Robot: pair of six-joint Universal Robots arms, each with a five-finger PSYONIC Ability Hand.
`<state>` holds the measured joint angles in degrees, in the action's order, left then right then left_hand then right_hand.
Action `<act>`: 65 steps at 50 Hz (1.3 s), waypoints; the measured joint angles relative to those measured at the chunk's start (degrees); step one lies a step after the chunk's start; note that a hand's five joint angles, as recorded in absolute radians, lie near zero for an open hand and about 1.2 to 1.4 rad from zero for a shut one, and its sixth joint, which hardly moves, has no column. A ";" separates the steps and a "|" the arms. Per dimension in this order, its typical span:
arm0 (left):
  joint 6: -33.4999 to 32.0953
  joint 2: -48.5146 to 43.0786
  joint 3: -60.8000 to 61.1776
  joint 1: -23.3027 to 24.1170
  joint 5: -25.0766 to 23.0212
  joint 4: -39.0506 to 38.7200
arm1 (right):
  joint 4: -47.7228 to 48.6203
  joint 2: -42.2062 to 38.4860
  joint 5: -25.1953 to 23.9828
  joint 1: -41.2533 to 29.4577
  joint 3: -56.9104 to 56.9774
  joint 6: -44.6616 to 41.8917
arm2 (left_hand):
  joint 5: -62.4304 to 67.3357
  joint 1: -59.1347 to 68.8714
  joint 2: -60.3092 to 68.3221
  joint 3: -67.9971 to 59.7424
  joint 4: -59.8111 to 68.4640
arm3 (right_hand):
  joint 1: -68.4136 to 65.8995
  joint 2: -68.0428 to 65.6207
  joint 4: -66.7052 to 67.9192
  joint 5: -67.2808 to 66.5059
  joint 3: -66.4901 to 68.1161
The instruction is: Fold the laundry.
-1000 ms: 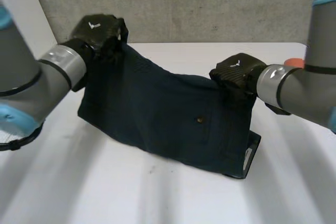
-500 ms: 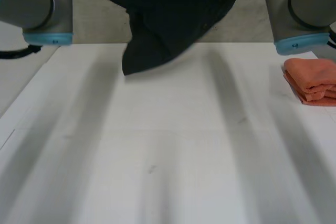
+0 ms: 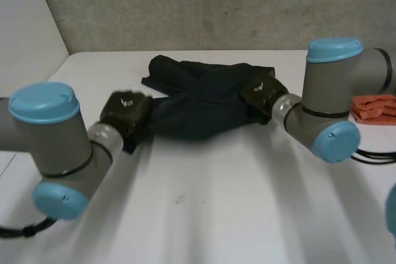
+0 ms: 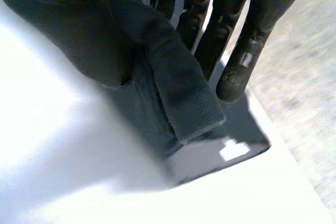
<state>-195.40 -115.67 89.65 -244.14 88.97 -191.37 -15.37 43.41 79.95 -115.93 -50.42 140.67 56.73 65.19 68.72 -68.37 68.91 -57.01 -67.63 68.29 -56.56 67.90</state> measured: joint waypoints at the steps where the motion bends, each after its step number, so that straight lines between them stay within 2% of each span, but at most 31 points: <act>1: -0.31 0.40 0.57 0.07 -0.02 0.52 | -0.67 0.66 0.03 0.03 -0.88 -0.13 | 0.00 0.00 0.00 0.00 0.00 | 0.00 0.00 0.00 0.00 0.00; 9: -7.91 12.90 11.69 0.14 -0.36 12.38 | -11.07 17.18 -0.57 0.36 -20.90 -1.81 | 0.00 0.00 0.01 0.00 0.00 | 0.00 0.00 0.00 0.00 0.00; 14: -17.48 21.24 17.43 0.35 -0.79 25.47 | -18.24 28.86 -0.76 1.59 -34.03 -8.29 | 0.00 0.00 0.01 0.00 0.00 | 0.00 0.00 0.00 0.00 0.00; 17: -21.92 24.26 19.09 0.88 -1.70 31.67 | -21.82 33.29 -0.92 2.76 -38.85 -12.72 | 0.00 0.00 0.01 0.00 0.00 | 0.00 -0.01 0.00 0.00 0.00; 22: -25.40 25.59 18.98 1.54 -4.00 34.78 | -24.53 36.64 -1.72 4.19 -42.04 -15.71 | 0.00 0.00 0.01 0.00 0.00 | 0.00 -0.01 0.00 0.00 0.00; 27: -25.95 22.61 16.13 1.75 -5.22 30.75 | -21.95 36.05 -2.29 4.68 -40.88 -13.08 | 0.82 0.00 0.01 0.00 0.00 | 0.00 -0.01 0.00 0.00 0.00; 30: -25.53 15.72 10.37 1.80 -5.35 21.14 | -15.95 32.87 -1.97 4.72 -38.53 -8.88 | 1.06 0.00 0.01 0.00 0.00 | 0.00 -0.01 0.00 0.00 0.00; 37: -25.09 0.94 -3.18 2.15 -3.83 1.03 | -1.38 26.27 3.53 4.46 -34.96 -2.88 | 1.06 0.00 0.01 0.00 0.00 | 0.00 -0.01 0.00 0.00 0.00; 41: -25.12 -6.36 -10.85 2.58 -2.90 -6.33 | 3.50 23.87 6.15 4.27 -33.54 -2.23 | 1.06 0.00 0.01 0.00 0.00 | 0.00 -0.01 0.00 0.00 0.00; 43: -25.12 -6.36 -10.85 2.58 -2.90 -6.33 | 3.50 23.87 6.15 4.27 -33.54 -2.23 | 1.06 0.00 0.01 0.00 0.00 | 0.00 -0.01 0.00 0.00 0.00; 44: -25.29 -13.32 -18.68 3.20 -2.24 -10.79 | 7.88 20.48 8.99 4.03 -30.68 -2.06 | 1.06 0.00 0.01 0.00 0.00 | 0.00 -0.01 0.00 0.00 0.00; 54: -25.22 -33.18 -42.73 4.44 -2.36 -13.16 | 12.69 8.55 16.66 3.56 -18.90 -4.00 | 1.05 0.00 0.01 0.00 0.00 | 0.00 -0.01 0.00 0.00 0.00; 59: -25.03 -40.00 -50.85 4.52 -2.58 -13.12 | 15.13 3.54 19.43 3.56 -14.31 -5.76 | 0.41 -0.26 -1.10 1.05 -1.18 | 0.00 -0.01 0.00 -0.01 0.00; 60: -24.93 -40.84 -51.77 4.52 -2.61 -13.24 | 15.69 2.79 19.85 3.57 -13.72 -5.99 | -1.52 -1.51 -3.88 3.71 -4.05 | 0.39 0.84 -0.68 0.50 -0.64; 62: -24.47 -42.13 -53.19 4.53 -2.57 -13.94 | 16.78 1.68 20.50 3.62 -12.88 -6.17 | -12.32 -13.09 -15.11 14.66 -15.31 | 7.87 10.49 -9.54 8.48 -10.55; 63: -24.12 -42.53 -53.59 4.61 -2.54 -14.44 | 17.39 1.25 20.72 3.61 -12.56 -6.10 | -23.20 -25.57 -26.07 25.44 -26.35 | 25.46 28.71 -27.25 25.46 -27.21; 64: -23.73 -42.73 -53.70 4.75 -2.46 -15.02 | 17.81 1.12 20.84 3.61 -12.50 -5.92 | -36.12 -39.87 -38.70 37.92 -39.10 | 32.37 34.79 -34.29 32.45 -34.36; 65: -23.35 -42.67 -53.59 4.93 -2.39 -15.56 | 18.19 1.18 20.86 3.60 -12.52 -5.61 | -39.74 -43.65 -42.18 41.36 -42.68 | 32.37 34.79 -34.29 32.45 -34.36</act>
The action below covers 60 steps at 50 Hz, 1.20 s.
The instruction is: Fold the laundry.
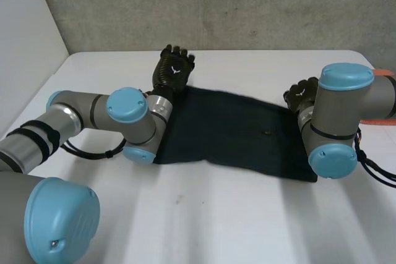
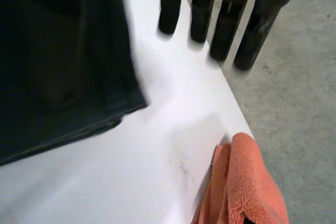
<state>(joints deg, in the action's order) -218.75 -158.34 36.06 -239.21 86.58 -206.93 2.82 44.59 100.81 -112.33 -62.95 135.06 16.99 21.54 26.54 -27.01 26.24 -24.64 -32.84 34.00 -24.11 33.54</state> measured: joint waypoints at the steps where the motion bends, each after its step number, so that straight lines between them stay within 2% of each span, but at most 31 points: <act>1: 0.50 0.36 0.38 0.26 0.07 -0.68 | 0.51 0.35 -0.08 0.00 -0.16 0.64 | -9.02 -8.21 -9.11 9.10 -9.18 | 9.84 14.22 -13.66 13.55 -14.41; 2: 0.79 0.68 0.70 0.41 0.10 -1.05 | 0.71 0.56 -0.12 0.01 -0.28 0.96 | -9.02 -8.21 -9.11 9.10 -9.18 | 9.84 14.22 -13.66 13.55 -14.41; 3: 1.55 1.84 1.89 0.77 0.18 -1.92 | 1.62 1.90 -0.53 0.12 -1.05 2.79 | -13.95 -10.61 -13.94 14.17 -13.89 | 12.96 19.92 -20.28 19.95 -20.86; 9: 5.64 10.76 10.63 1.65 0.42 -4.01 | 4.51 10.85 -3.75 1.37 -5.84 12.09 | -14.39 -10.61 -14.80 14.91 -14.59 | 12.97 20.12 -20.39 20.17 -21.16; 13: 9.54 19.93 20.40 1.96 0.57 -4.29 | 4.48 18.80 -7.59 3.73 -10.77 18.64 | -14.39 -10.61 -14.80 14.91 -14.59 | 12.97 20.12 -20.39 20.16 -21.16; 20: 15.66 36.74 40.52 2.23 0.62 -3.50 | -3.17 28.56 -16.00 8.17 -22.93 24.72 | -14.39 -10.61 -14.80 14.91 -14.59 | 12.97 20.12 -20.39 20.16 -21.16; 25: 19.66 44.68 52.82 2.22 0.38 -3.20 | -4.95 30.91 -20.35 10.65 -32.40 28.63 | -14.39 -10.61 -14.80 14.92 -14.59 | 12.51 19.52 -20.00 19.73 -20.49; 27: 20.72 46.00 55.70 2.22 0.31 -3.16 | -4.01 31.02 -21.37 11.14 -34.91 29.54 | -14.39 -10.61 -14.80 14.91 -14.59 | 12.51 19.52 -20.00 19.73 -20.49; 28: 21.49 46.76 57.77 2.21 0.28 -3.14 | -2.48 31.01 -22.32 11.52 -37.09 30.28 | -14.39 -10.61 -14.80 14.91 -14.59 | 9.19 14.64 -15.99 15.91 -15.18; 32: 23.00 47.37 61.82 2.14 0.37 -3.17 | 2.90 29.94 -24.01 12.07 -41.28 31.33 | -14.39 -10.61 -14.80 14.91 -14.59 | 5.01 10.60 -11.38 11.97 -10.76; 39: 24.76 46.45 63.06 1.69 0.66 -3.35 | 8.82 24.80 -24.35 11.97 -42.19 31.00 | -14.39 -10.61 -14.80 14.91 -14.59 | -4.59 -1.52 -0.16 1.56 0.42; 41: 25.29 46.28 62.94 1.53 0.69 -3.36 | 9.25 23.35 -24.19 11.94 -41.69 30.82 | -14.39 -10.61 -14.80 14.91 -14.59 | -13.19 -12.28 10.17 -8.56 11.34; 42: 25.56 46.21 62.86 1.44 0.70 -3.36 | 9.40 22.66 -24.11 11.95 -41.42 30.74 | -14.39 -10.61 -14.80 14.91 -14.59 | -13.19 -12.28 10.17 -8.56 11.34; 44: 26.14 46.11 62.69 1.21 0.70 -3.35 | 9.56 21.21 -23.93 12.01 -40.75 30.59 | -14.39 -10.61 -14.80 14.91 -14.59 | -20.43 -22.82 21.44 -19.76 21.93; 45: 26.23 46.10 62.66 1.17 0.71 -3.35 | 9.58 21.07 -23.90 12.04 -40.67 30.57 | -14.39 -10.61 -14.80 14.91 -14.59 | -20.43 -22.82 21.44 -19.76 21.93; 46: 26.53 46.07 62.61 1.03 0.71 -3.33 | 9.75 20.50 -23.80 12.22 -40.25 30.50 | -14.39 -10.61 -14.80 14.91 -14.59 | -25.09 -33.59 32.36 -29.50 32.62; 53: 27.13 46.08 62.71 0.84 0.76 -3.22 | 10.39 20.58 -24.08 14.66 -39.63 29.21 | -14.39 -10.61 -14.80 14.91 -14.59 | -29.38 -34.32 34.07 -32.17 34.20; 60: 27.10 46.26 62.95 0.82 0.79 -3.18 | 9.76 24.01 -24.52 18.48 -41.29 22.35 | -14.39 -10.61 -14.80 14.91 -14.59 | -32.20 -33.57 33.30 -32.47 33.51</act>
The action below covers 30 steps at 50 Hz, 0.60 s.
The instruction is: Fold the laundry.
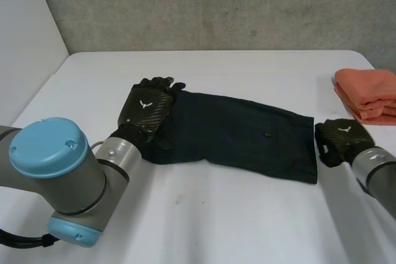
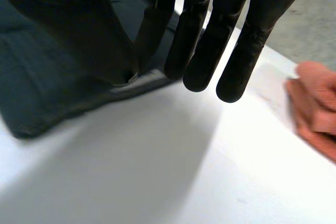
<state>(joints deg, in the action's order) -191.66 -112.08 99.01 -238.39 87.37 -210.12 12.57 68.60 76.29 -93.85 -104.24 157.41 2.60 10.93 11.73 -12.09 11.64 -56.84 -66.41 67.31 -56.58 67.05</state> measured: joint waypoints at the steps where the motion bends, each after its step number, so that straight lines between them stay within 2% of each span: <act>1: -0.01 0.02 0.01 -0.02 0.00 0.00 | -0.13 0.47 -0.07 0.68 -0.23 -0.81 | 0.00 0.00 0.00 0.00 0.00 | 2.32 2.43 -1.99 1.83 -1.96; 2: -0.01 0.05 0.03 -0.07 0.00 0.00 | -0.32 1.01 -0.18 1.52 -0.48 -1.69 | 0.00 0.00 0.00 0.00 0.00 | 9.60 9.95 -9.15 8.58 -9.10; 3: -0.02 0.08 0.03 -0.12 0.00 -0.01 | -0.62 1.62 -0.41 2.53 -0.79 -2.59 | 0.00 0.00 0.00 0.00 0.00 | 25.13 27.69 -26.50 25.37 -27.62; 5: -0.03 0.10 0.04 -0.17 0.00 -0.02 | -1.11 2.01 -0.72 3.30 -1.09 -3.03 | 0.00 0.00 0.00 0.00 0.00 | 28.19 31.77 -30.82 29.66 -30.85; 6: -0.03 0.10 0.04 -0.19 0.00 -0.02 | -1.66 2.29 -1.04 3.81 -1.32 -3.12 | 0.00 0.00 0.00 0.00 0.00 | 36.05 42.38 -42.69 41.94 -42.64; 7: -0.03 0.11 0.05 -0.20 0.00 -0.02 | -2.10 2.42 -1.33 4.07 -1.50 -2.87 | 0.00 0.00 0.00 0.00 0.00 | 37.69 44.64 -45.62 44.78 -45.36; 21: -0.03 0.11 0.16 -0.21 0.00 0.06 | -3.61 2.29 -6.64 0.61 -3.41 10.78 | 0.00 0.00 0.00 0.00 0.00 | 37.82 44.64 -45.96 44.10 -45.70; 30: -0.03 0.21 0.39 -0.17 0.00 0.06 | -0.97 -0.73 -6.60 -0.87 -2.23 11.65 | 0.00 0.00 0.00 0.00 0.00 | 33.36 39.04 -39.60 39.76 -39.52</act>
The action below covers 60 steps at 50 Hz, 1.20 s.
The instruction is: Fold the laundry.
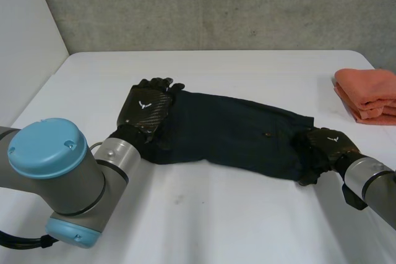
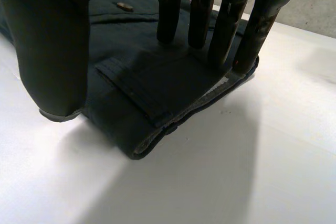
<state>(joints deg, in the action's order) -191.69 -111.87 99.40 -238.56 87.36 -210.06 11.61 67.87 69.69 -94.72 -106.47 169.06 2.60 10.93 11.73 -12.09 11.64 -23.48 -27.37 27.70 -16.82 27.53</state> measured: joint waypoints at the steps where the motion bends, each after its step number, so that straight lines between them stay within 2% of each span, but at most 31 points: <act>1: 0.00 0.01 0.01 0.01 0.00 0.00 | 0.15 -0.33 0.05 -0.05 0.17 -0.07 | 0.00 0.00 0.00 0.00 0.00 | -0.42 -0.80 0.47 -0.53 0.61; 13: 0.00 0.00 0.01 -0.13 0.00 0.00 | 1.29 -4.15 0.48 -1.02 3.05 -0.66 | 0.00 0.00 0.00 0.00 0.00 | -9.64 -12.77 12.12 -10.73 12.40; 22: 0.00 -0.01 0.00 -0.15 0.00 0.00 | 2.76 -5.55 1.27 -1.96 4.32 -1.00 | 0.00 0.00 0.00 0.00 0.00 | -24.35 -35.24 36.34 -32.44 35.07; 31: 0.00 0.28 0.08 -0.15 0.00 0.04 | 2.02 -2.63 3.72 -1.82 4.30 -2.07 | 0.00 0.00 0.00 0.00 0.00 | -27.35 -39.83 40.34 -36.73 37.84; 37: -0.03 1.15 0.09 -0.10 0.00 0.30 | 0.13 3.25 3.79 -0.60 2.55 -8.38 | 0.00 0.00 0.00 0.00 0.00 | -27.35 -39.83 40.34 -37.75 37.94; 40: -0.02 1.94 0.09 -0.08 0.00 0.62 | -1.72 5.57 3.84 1.39 1.51 -14.74 | 0.00 0.00 0.00 0.00 0.00 | -28.04 -39.82 40.34 -38.41 37.99; 47: -0.06 3.93 0.07 -0.06 -0.02 1.31 | -7.10 6.95 4.48 6.21 2.09 -29.87 | 0.00 0.00 0.00 0.00 0.00 | -28.96 -39.83 40.34 -38.76 39.77; 50: -0.09 4.68 0.01 -0.07 -0.05 1.51 | -8.40 7.25 4.93 6.76 3.66 -33.55 | 0.00 0.00 0.00 0.00 0.00 | -29.09 -39.83 40.34 -38.76 39.83; 54: -0.14 5.47 -0.27 -0.11 -0.07 1.63 | -9.38 7.99 5.47 4.31 7.77 -36.45 | 0.00 0.00 0.00 0.00 0.00 | -30.25 -39.83 40.36 -38.77 39.83; 60: -0.24 5.97 -1.33 -0.85 -0.09 1.55 | -9.06 7.61 5.08 -7.23 17.06 -37.19 | 0.00 0.00 0.00 0.00 0.00 | -31.23 -39.84 40.36 -39.38 40.51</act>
<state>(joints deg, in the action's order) -191.93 -105.90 98.07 -239.41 87.27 -208.51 2.55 75.48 74.77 -101.95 -89.41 131.87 2.60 10.93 11.73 -12.09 11.64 -54.70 -67.21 68.07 -56.20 68.04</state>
